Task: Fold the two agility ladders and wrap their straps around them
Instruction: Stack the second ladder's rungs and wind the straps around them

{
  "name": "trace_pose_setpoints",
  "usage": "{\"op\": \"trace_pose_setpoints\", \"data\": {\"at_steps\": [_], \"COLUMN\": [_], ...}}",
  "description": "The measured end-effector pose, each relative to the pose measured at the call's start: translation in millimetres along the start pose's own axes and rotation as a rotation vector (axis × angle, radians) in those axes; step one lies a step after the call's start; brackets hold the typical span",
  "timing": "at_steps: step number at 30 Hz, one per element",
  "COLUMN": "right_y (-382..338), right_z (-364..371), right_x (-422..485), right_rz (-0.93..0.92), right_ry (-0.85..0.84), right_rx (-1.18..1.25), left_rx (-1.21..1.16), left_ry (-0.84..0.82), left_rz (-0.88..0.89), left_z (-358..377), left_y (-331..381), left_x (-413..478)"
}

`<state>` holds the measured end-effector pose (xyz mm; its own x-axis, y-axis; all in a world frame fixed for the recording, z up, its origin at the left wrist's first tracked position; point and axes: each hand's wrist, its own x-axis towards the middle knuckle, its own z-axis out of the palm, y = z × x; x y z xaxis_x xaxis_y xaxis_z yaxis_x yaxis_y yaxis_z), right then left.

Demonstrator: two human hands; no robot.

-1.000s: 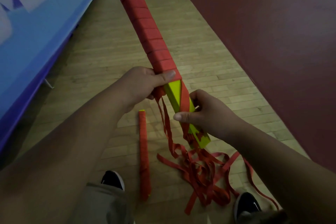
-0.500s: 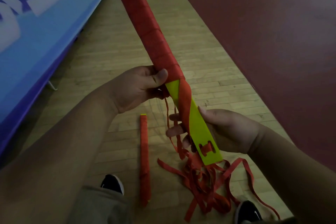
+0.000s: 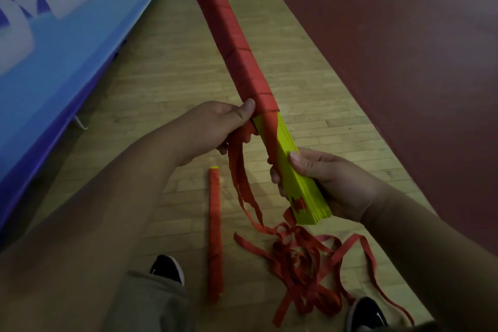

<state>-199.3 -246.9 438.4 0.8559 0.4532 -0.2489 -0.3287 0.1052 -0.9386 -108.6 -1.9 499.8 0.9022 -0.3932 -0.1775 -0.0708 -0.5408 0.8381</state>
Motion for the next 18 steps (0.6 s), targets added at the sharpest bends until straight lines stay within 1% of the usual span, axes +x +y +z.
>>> {"op": "trace_pose_setpoints", "data": {"at_steps": [6,12,14,18], "right_y": [-3.5,-0.5,-0.4,1.5], "right_z": [6.6,14.0,15.4,15.8], "right_x": [-3.5,-1.0,-1.5,0.6], "right_rz": [0.02,0.013,0.015,0.017], "right_ry": [0.127,0.161,0.19,0.287], "right_rx": [-0.052,-0.094,-0.162,-0.323], "left_rx": [0.05,0.106,0.104,0.187], "left_ry": [0.025,0.062,0.049,0.02], "left_rz": [0.008,0.015,0.022,0.061], "left_z": [-2.4,-1.6,0.2,5.6], "left_y": [-2.9,-6.9,-5.7,-3.6], "left_x": [1.2,0.3,-0.8,-2.6]}}
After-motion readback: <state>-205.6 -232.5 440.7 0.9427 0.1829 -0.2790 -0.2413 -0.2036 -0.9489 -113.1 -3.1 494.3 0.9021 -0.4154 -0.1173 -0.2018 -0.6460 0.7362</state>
